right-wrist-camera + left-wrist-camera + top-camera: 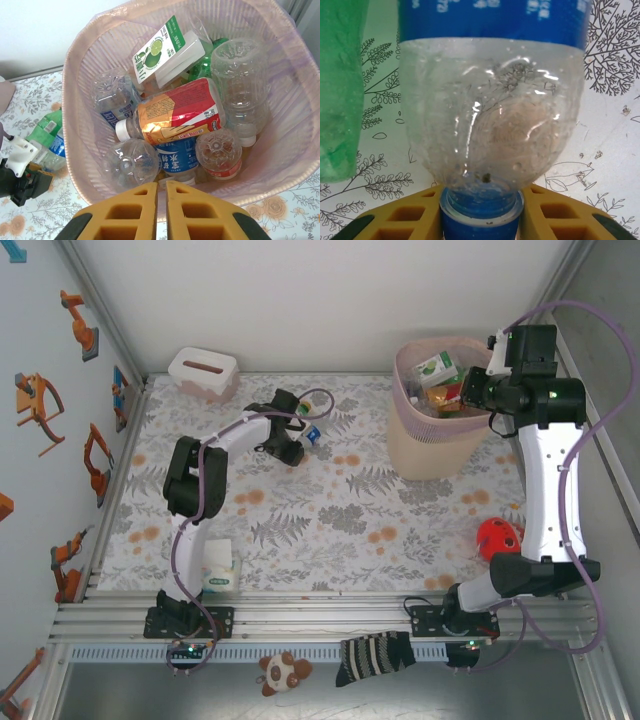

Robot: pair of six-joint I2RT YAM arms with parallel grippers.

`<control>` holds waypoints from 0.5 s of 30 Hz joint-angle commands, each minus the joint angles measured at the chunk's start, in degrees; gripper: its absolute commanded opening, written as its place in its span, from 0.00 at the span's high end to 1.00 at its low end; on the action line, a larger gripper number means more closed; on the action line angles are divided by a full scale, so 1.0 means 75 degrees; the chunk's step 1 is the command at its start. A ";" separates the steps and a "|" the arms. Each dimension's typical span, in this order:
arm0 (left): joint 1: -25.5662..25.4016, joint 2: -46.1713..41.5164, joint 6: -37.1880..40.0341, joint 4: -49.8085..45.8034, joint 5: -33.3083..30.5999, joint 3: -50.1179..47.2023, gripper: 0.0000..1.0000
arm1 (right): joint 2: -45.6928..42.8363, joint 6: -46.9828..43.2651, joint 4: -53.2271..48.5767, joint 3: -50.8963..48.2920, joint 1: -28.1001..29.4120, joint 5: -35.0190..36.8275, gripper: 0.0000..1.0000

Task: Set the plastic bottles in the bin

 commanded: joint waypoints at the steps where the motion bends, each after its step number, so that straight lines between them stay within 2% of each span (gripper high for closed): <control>1: 0.0055 -0.0230 0.0025 0.0013 0.0315 -0.0079 0.70 | -0.0179 0.0091 0.0130 0.0036 0.0029 -0.0119 0.88; 8: 0.0045 -0.1088 0.0025 0.0618 0.1119 -0.0796 0.73 | -0.0282 0.0149 0.0281 -0.0118 0.0031 -0.0741 0.87; 15: 0.0048 -0.2335 -0.0067 0.1636 0.2454 -0.1645 0.74 | -0.0413 0.0260 0.0713 -0.0493 0.0029 -0.2125 0.80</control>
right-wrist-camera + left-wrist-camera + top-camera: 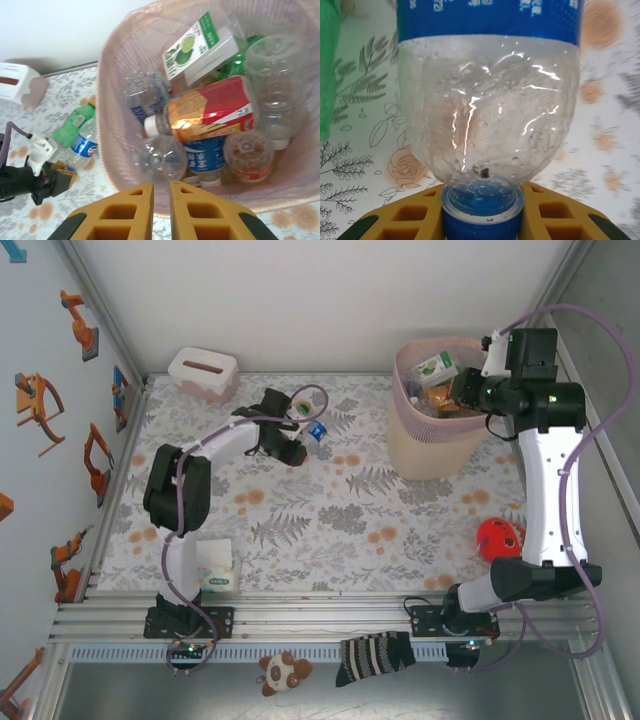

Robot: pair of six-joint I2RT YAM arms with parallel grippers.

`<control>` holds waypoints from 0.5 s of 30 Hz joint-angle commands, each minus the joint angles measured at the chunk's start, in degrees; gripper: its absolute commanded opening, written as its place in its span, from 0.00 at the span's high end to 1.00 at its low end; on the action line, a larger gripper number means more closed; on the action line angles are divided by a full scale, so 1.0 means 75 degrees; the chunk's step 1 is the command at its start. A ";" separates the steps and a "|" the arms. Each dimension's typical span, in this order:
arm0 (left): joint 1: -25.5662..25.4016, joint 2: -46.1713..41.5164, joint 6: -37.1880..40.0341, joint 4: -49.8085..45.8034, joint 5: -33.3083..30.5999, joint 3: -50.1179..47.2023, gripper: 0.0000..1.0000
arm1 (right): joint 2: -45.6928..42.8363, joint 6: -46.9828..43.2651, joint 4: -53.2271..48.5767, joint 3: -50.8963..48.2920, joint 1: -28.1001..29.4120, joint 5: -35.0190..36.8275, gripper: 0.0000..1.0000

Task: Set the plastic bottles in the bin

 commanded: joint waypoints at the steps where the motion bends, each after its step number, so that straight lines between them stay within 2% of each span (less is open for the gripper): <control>1: 0.0018 -0.0911 -0.0063 0.0835 0.1224 -0.0317 0.74 | -0.0189 0.0147 0.0422 -0.0142 0.0030 -0.1047 0.78; 6: -0.0003 -0.1794 -0.0126 0.1620 0.2661 -0.0774 0.74 | -0.0183 0.0331 0.0822 -0.0329 0.0029 -0.2090 0.68; 15: -0.0163 -0.2396 -0.0569 0.1914 0.5088 -0.0455 0.76 | -0.0159 0.0468 0.1694 -0.0668 0.0047 -0.3684 0.40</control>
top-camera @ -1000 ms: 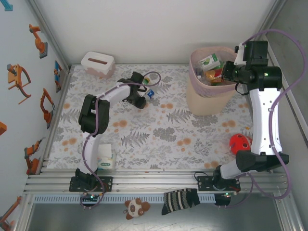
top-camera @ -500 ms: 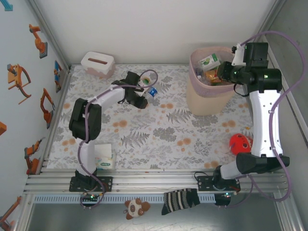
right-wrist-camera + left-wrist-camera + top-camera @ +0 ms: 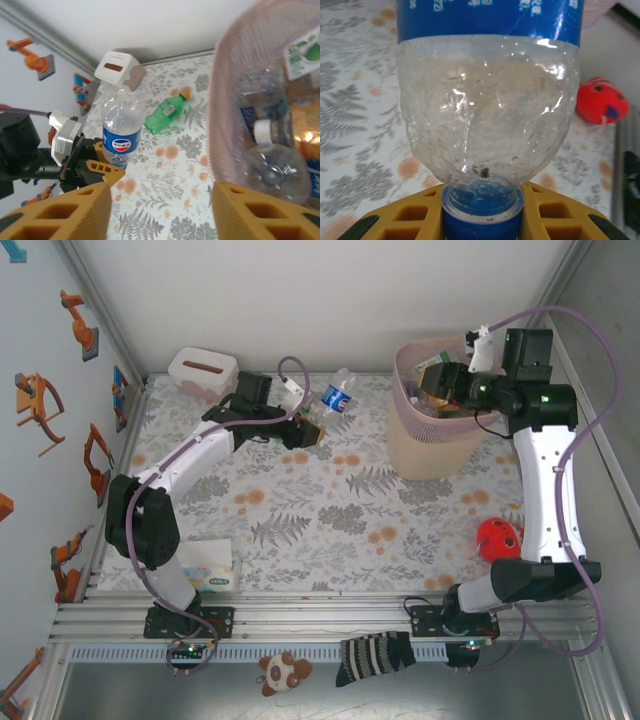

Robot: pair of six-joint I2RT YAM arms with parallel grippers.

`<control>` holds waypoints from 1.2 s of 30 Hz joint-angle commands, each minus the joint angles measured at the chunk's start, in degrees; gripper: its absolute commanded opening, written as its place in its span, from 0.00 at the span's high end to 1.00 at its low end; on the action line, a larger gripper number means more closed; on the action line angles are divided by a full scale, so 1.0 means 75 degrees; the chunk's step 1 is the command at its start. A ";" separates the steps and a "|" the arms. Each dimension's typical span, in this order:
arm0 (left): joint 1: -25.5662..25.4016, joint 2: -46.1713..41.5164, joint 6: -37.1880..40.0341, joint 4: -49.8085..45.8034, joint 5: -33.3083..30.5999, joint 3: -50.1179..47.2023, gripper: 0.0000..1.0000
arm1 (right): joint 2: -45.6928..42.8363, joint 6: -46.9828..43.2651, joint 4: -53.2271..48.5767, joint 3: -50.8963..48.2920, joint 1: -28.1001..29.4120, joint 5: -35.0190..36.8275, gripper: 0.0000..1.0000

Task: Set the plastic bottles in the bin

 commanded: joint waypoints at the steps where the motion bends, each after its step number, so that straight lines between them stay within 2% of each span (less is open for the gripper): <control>1: -0.0176 -0.0347 -0.0272 0.0297 0.1514 0.0237 0.76 | -0.0139 0.0118 0.0677 -0.0158 0.0051 -0.1045 0.37; 5: -0.0499 -0.0592 -0.0436 0.0484 0.1974 0.0314 0.76 | -0.0097 0.0243 0.1204 -0.0297 0.0176 -0.1798 0.28; 9: -0.0768 -0.0688 -0.0583 0.0550 0.2081 0.0479 0.76 | 0.0033 0.0186 0.1287 -0.0251 0.0404 -0.1985 0.21; 25: -0.1076 -0.0702 -0.0777 0.0732 0.2082 0.0568 0.75 | 0.0425 0.0278 0.1427 -0.0163 0.1321 -0.1985 0.20; 36: -0.1067 -0.0667 -0.0735 0.0613 0.1967 0.0541 0.77 | 0.0114 0.0720 0.2694 -0.0629 0.1502 -0.1755 0.10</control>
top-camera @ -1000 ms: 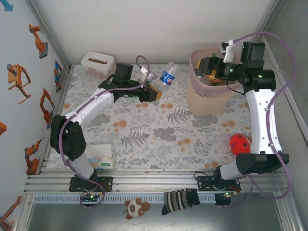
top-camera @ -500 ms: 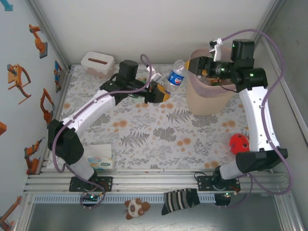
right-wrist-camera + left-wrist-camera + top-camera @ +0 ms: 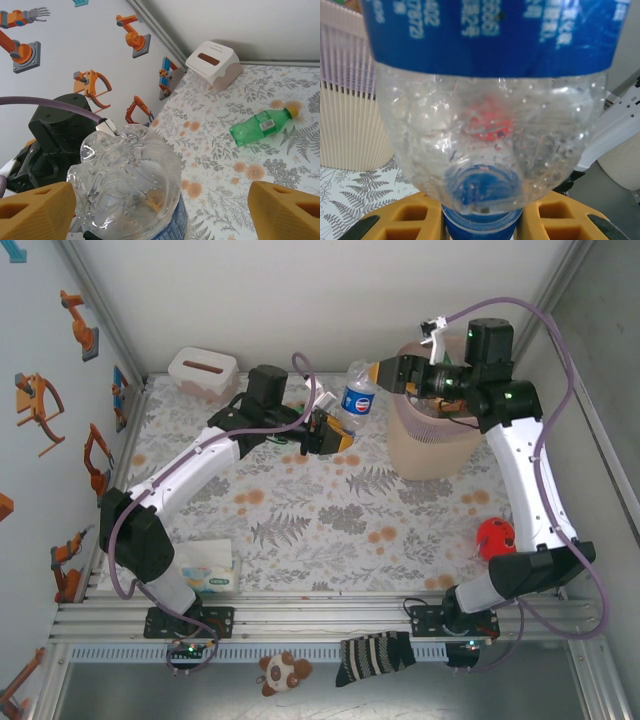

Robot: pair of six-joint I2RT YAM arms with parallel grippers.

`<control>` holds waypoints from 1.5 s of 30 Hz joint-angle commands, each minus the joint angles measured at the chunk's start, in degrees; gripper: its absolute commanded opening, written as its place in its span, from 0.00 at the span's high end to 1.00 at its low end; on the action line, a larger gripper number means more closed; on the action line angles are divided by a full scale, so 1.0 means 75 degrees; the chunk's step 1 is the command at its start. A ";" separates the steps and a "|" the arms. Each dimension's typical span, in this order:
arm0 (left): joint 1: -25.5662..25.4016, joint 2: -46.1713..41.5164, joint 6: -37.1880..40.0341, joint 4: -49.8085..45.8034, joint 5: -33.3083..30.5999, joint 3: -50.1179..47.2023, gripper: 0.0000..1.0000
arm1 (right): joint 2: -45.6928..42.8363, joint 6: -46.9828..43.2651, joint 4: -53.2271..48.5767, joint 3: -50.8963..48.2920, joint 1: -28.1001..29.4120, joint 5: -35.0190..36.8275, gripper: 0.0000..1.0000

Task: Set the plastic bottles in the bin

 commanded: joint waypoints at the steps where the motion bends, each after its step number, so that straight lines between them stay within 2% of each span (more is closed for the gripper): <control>1: -0.0063 -0.0110 -0.0016 0.0103 0.0106 0.0149 0.77 | -0.0230 0.0127 0.0606 -0.0195 0.0162 -0.0081 0.09; 13: -0.0063 -0.0136 0.0058 -0.0071 -0.0032 0.0136 0.78 | -0.0596 0.0115 0.1312 -0.0554 0.0208 -0.0052 0.02; 20: -0.0060 -0.0133 0.0023 -0.0044 -0.0050 0.0159 0.78 | -0.0430 0.0103 0.1132 -0.0509 0.0209 -0.0191 0.03; 32: -0.0139 -0.0018 0.0143 -0.0298 0.0161 0.0306 0.78 | 0.0311 -0.0190 0.0344 0.0115 0.0426 -0.0689 0.14; 41: -0.0167 0.0060 0.0186 -0.0551 0.0135 0.0452 0.77 | 0.0355 -0.0642 -0.0264 0.0420 0.0517 -0.0404 0.33; 45: -0.0168 0.0046 0.0103 -0.0543 0.0103 0.0447 0.67 | 0.0222 -0.0687 -0.0339 0.0497 0.0525 0.0019 0.41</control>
